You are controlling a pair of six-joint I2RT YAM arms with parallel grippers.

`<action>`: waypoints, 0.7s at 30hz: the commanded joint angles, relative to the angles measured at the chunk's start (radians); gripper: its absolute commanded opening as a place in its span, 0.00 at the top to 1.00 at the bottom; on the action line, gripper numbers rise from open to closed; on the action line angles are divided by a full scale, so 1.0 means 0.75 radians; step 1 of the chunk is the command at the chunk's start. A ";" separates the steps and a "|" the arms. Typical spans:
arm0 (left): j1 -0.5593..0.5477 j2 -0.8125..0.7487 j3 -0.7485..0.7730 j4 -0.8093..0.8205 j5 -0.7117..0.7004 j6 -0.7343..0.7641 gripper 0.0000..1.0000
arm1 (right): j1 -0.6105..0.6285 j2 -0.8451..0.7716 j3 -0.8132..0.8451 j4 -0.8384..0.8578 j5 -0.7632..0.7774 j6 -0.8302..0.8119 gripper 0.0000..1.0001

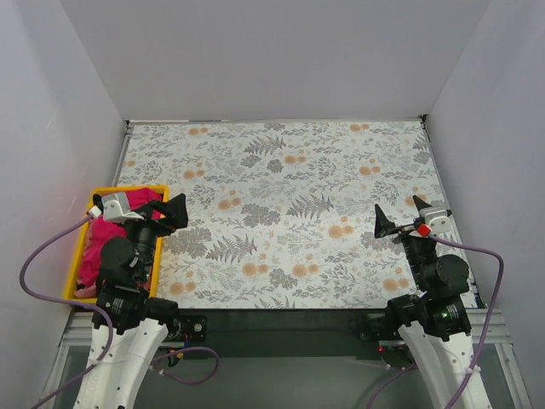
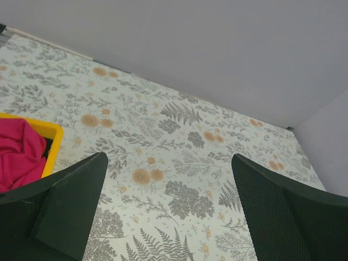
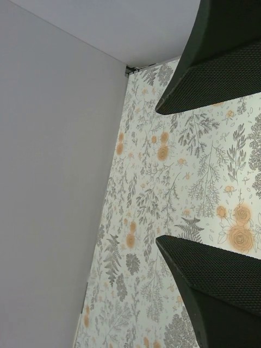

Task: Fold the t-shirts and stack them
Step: Grab the tshirt from the pile

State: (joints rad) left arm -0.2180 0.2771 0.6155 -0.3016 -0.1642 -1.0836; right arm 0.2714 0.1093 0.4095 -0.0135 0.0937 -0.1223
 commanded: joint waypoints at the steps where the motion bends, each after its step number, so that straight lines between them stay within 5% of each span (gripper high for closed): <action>1: 0.006 0.133 0.030 0.007 -0.080 -0.042 0.02 | 0.006 -0.015 0.012 0.020 -0.023 0.028 0.02; 13: 0.006 0.828 0.341 -0.219 -0.260 -0.212 0.02 | 0.023 0.020 -0.057 0.020 -0.070 0.112 0.02; 21: 0.135 1.515 0.850 -0.520 -0.399 -0.220 0.02 | 0.072 -0.017 -0.080 0.020 0.006 0.100 0.02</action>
State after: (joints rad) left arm -0.1867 1.3361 1.1461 -0.5594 -0.3920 -1.2297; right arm 0.3111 0.1150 0.3531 -0.0326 0.0738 -0.0517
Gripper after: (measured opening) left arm 0.982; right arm 0.983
